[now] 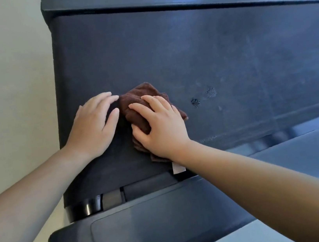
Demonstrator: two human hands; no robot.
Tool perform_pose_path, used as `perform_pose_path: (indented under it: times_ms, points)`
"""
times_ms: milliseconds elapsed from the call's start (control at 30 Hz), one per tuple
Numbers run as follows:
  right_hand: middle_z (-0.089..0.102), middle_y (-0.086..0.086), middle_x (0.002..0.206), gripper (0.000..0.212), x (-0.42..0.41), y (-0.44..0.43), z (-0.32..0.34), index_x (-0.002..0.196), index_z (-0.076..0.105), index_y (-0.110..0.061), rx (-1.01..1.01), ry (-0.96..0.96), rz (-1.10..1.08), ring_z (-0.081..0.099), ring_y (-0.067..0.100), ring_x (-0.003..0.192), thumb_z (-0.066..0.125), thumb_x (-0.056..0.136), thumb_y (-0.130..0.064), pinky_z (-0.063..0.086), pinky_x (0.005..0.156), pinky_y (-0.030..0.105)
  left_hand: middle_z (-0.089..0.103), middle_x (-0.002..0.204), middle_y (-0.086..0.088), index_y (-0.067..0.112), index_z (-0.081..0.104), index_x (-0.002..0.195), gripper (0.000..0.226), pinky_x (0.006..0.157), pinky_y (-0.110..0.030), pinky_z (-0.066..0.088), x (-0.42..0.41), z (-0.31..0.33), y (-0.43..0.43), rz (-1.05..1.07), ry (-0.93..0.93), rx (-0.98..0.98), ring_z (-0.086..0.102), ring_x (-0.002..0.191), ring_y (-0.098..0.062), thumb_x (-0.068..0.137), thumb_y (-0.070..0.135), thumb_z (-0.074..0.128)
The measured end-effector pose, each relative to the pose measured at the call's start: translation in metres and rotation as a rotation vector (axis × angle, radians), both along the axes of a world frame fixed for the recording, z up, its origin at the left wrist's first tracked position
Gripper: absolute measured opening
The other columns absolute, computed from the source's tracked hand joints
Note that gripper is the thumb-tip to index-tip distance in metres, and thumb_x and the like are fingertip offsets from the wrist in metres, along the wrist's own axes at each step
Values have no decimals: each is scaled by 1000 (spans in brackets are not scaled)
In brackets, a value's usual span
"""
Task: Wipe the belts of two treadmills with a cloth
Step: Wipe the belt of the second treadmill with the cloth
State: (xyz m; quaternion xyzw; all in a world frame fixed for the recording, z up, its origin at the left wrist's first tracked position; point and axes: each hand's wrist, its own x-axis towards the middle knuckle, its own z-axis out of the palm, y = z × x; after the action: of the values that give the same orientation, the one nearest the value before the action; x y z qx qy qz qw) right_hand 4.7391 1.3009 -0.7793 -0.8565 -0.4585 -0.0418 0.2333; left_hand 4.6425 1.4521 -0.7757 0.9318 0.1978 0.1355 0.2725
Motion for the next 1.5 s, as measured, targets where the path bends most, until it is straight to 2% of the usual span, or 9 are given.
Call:
perform_pose_path:
  times_ms: [167, 300, 433, 667, 900, 1067, 1267, 1500]
  points:
    - [54, 0, 128, 42, 61, -33, -3, 122, 59, -28, -1, -19, -31, 47, 25, 119, 52, 83, -45, 42, 94, 45, 38, 145, 3, 21, 46, 134, 39, 112, -57, 11, 26, -1, -33, 106, 80, 38, 27, 137, -15, 96, 26, 38]
    - [56, -2, 124, 40, 119, -52, 2, 123, 57, -28, -19, -14, -82, 47, 24, 116, 50, 87, -44, 43, 92, 43, 35, 147, 7, 22, 45, 135, 41, 113, -54, 9, 64, -1, -69, 49, 107, 56, 22, 138, -12, 95, 30, 38]
    - [53, -2, 128, 40, 160, -80, 4, 127, 53, -29, -40, 3, -129, 44, 24, 119, 48, 90, -45, 42, 96, 44, 35, 147, 6, 21, 44, 136, 42, 113, -50, 12, 97, 3, -97, -14, 75, 52, 22, 139, -11, 96, 31, 38]
    - [55, -1, 127, 41, 160, -140, 3, 126, 56, -27, -7, 20, -217, 45, 25, 120, 51, 89, -42, 42, 98, 47, 35, 147, 6, 20, 45, 135, 42, 113, -50, 13, 107, 3, -125, -140, 47, 65, 23, 138, -11, 96, 31, 39]
    - [55, 0, 127, 41, 136, -187, 4, 124, 57, -27, 9, 30, -380, 45, 27, 119, 54, 86, -41, 41, 98, 44, 33, 148, 8, 23, 42, 137, 43, 114, -46, 10, 91, 2, -129, -248, 75, 85, 21, 139, -11, 95, 33, 38]
    - [55, 3, 131, 39, 117, -177, 9, 124, 61, -24, -22, 54, -203, 47, 27, 123, 58, 87, -36, 38, 105, 45, 35, 147, 7, 21, 44, 135, 42, 113, -48, 14, 75, 8, -108, -207, 78, 105, 24, 138, -13, 95, 31, 39]
    - [58, 7, 127, 40, 67, -123, 6, 120, 65, -19, 24, 70, 29, 51, 29, 119, 57, 84, -33, 41, 98, 51, 37, 147, 0, 17, 45, 135, 41, 112, -52, 20, 37, 13, -59, -21, 96, 85, 27, 138, -16, 96, 29, 39]
    - [47, 3, 140, 42, -18, -38, 6, 129, 55, -29, -45, 132, 134, 37, 25, 130, 52, 89, -43, 30, 106, 55, 38, 147, -2, 17, 42, 137, 42, 114, -43, 24, -1, 20, -34, 111, 122, 89, 30, 137, -19, 97, 30, 39]
